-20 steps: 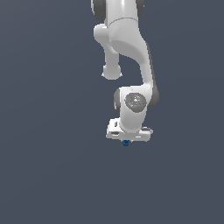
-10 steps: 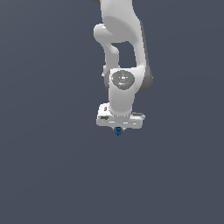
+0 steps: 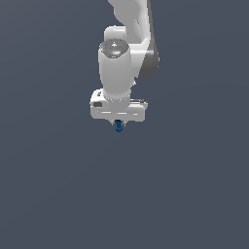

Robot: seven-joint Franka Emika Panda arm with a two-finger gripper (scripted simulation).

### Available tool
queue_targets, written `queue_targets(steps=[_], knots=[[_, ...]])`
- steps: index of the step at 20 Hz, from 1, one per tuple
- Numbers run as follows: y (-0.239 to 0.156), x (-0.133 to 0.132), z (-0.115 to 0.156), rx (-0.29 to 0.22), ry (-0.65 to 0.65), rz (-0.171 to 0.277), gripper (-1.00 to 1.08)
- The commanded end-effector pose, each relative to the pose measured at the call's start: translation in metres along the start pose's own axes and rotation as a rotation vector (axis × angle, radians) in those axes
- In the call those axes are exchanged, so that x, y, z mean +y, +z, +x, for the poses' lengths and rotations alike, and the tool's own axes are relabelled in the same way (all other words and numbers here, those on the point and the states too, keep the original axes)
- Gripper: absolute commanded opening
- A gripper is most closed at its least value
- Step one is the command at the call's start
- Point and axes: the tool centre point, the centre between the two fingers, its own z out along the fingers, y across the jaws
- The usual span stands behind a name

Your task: Pick up the object and move it to a goal position.

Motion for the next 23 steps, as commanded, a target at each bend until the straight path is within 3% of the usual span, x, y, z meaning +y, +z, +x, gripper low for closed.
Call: queue_targets(steps=[1, 13, 23], knots=[[-0.022, 0.016, -0.012, 0.0, 0.0, 0.001, -1.0], [-0.111, 0.082, -0.053, 0.0, 0.0, 0.002, -1.0], [-0.137, 0.101, -0.063, 0.0, 0.0, 0.0, -1.0]])
